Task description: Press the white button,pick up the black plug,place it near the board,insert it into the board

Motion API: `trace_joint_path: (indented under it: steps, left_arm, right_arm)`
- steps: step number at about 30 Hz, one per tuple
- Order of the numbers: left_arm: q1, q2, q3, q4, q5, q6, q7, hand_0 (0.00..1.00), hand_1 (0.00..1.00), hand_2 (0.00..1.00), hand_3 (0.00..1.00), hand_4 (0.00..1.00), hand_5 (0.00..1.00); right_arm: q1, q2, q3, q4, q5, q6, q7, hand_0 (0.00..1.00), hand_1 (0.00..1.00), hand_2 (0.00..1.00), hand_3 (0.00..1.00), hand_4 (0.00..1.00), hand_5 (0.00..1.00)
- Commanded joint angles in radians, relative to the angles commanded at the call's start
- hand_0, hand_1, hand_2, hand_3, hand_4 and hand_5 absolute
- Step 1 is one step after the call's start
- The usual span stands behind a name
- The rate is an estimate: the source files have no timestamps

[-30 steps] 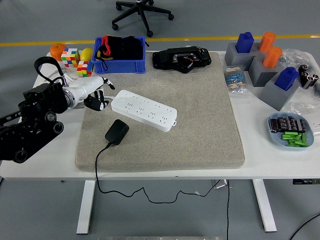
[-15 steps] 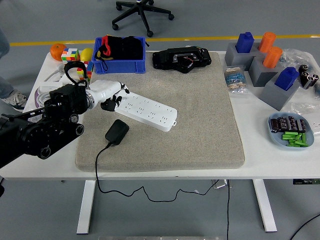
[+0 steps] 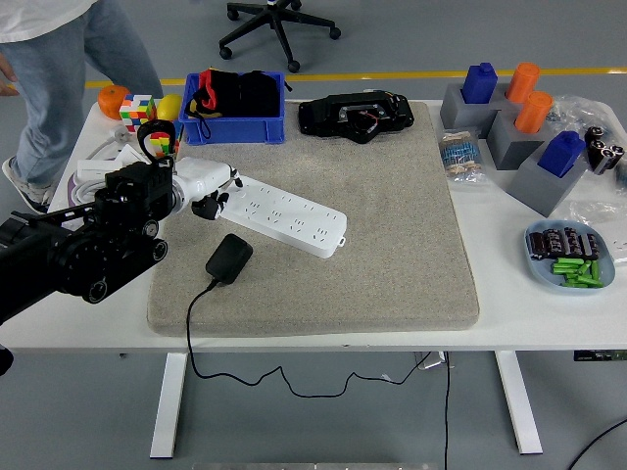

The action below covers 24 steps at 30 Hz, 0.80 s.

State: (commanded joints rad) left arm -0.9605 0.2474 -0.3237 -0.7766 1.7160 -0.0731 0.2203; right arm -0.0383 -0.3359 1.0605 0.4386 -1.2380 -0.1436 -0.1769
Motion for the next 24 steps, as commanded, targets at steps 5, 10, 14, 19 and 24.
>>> trace_joint_path:
  steps: [5,10,14,19,24]
  left_arm:
    - [0.002,0.001,0.015,-0.01,-0.008,-0.002,-0.008,0.343,0.316,0.236,0.806,0.147,0.002]
    - [0.001,0.001,0.025,-0.003,-0.013,-0.005,-0.007,0.344,0.315,0.235,0.803,0.156,0.002]
    - [-0.006,-0.005,0.051,0.02,-0.019,-0.008,-0.005,0.341,0.315,0.235,0.799,0.158,0.002]
    - [-0.007,-0.008,0.069,0.037,-0.022,-0.009,-0.006,0.341,0.315,0.235,0.799,0.158,0.002]
    - [0.005,0.006,0.019,-0.003,-0.004,-0.004,-0.009,0.339,0.315,0.235,0.799,0.139,0.002]
  right_arm:
    - [0.0,0.001,-0.004,0.001,0.001,-0.001,0.002,0.71,0.65,0.658,0.596,0.715,0.384]
    - [0.001,0.0,-0.01,0.002,0.002,-0.002,0.004,0.711,0.651,0.658,0.596,0.715,0.384]
    - [0.002,0.0,-0.012,0.002,0.003,-0.003,0.004,0.709,0.651,0.656,0.596,0.716,0.385]
    - [0.001,0.0,-0.013,0.002,0.003,-0.003,0.004,0.709,0.651,0.656,0.596,0.716,0.385]
    - [-0.004,0.001,-0.009,0.002,0.002,-0.004,0.005,0.709,0.65,0.657,0.595,0.716,0.385]
